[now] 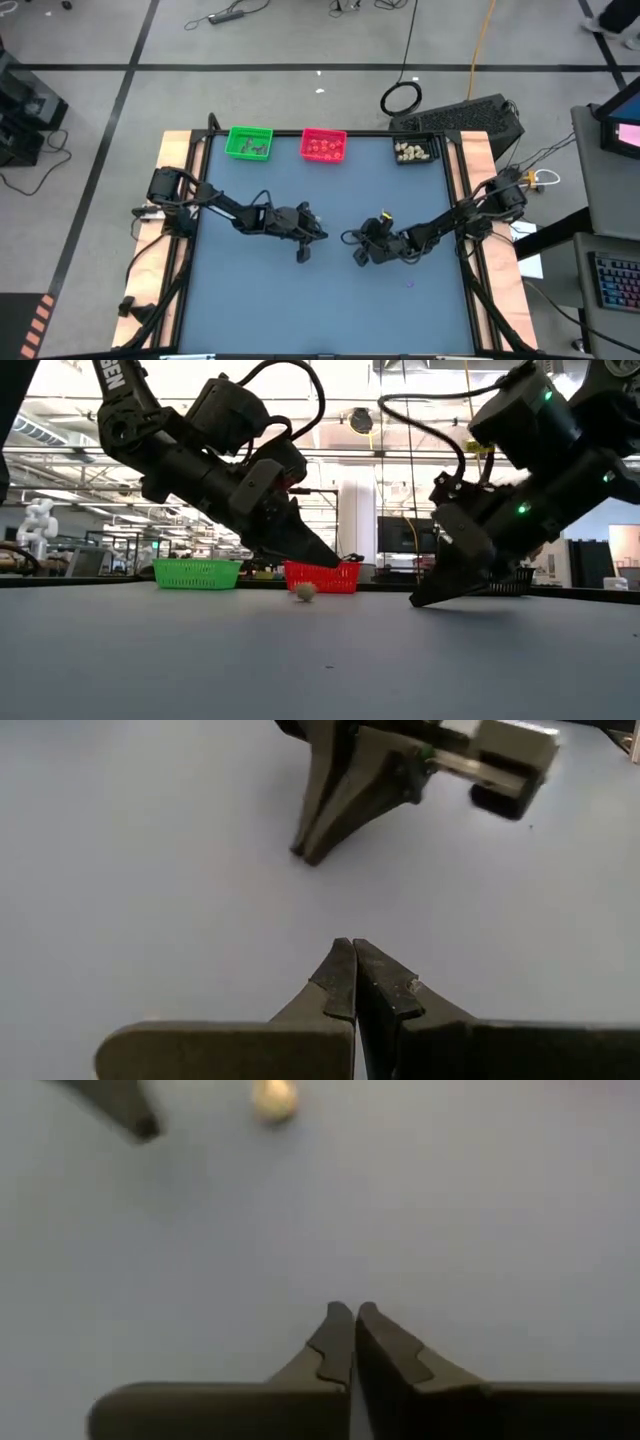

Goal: Sort Halloween decoration
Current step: Put the white skull toy into the black bin, then put the purple witch hat toy into the green bin

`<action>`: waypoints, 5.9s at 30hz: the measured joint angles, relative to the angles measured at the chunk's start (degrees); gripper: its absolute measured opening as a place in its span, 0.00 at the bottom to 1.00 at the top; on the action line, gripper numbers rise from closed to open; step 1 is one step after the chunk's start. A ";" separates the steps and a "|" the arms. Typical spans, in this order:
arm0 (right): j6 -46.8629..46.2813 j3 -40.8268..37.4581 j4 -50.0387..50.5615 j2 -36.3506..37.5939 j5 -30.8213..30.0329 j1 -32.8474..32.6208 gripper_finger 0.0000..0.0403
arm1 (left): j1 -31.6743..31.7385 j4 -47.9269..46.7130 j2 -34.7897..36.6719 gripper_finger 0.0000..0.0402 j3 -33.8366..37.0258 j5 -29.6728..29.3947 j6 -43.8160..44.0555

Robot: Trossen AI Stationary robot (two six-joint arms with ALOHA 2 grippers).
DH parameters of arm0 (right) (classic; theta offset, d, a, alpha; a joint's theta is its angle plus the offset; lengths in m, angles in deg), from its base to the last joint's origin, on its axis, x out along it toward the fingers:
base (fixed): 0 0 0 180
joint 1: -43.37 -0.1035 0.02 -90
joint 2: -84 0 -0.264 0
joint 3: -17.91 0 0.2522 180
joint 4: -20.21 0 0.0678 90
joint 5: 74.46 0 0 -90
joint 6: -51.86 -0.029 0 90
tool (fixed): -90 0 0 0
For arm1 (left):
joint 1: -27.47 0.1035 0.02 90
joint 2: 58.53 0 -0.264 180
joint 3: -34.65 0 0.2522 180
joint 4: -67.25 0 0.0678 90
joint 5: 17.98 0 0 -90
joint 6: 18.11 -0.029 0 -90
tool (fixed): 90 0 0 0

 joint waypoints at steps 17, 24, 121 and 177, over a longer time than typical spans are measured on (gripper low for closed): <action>27.99 14.60 -0.93 -4.73 8.84 9.51 0.47 | -1.31 1.13 17.72 0.00 18.19 -11.35 1.94; 45.30 25.73 -0.52 -13.24 22.84 15.05 0.58 | -1.33 0.98 25.78 0.00 23.40 -11.93 1.44; 48.18 10.27 32.70 12.85 21.44 72.43 0.13 | -1.29 2.33 29.03 0.00 25.66 -11.72 0.39; -7.98 15.86 62.70 13.87 36.45 -20.26 0.47 | -1.33 2.03 29.03 0.00 25.66 -10.36 0.48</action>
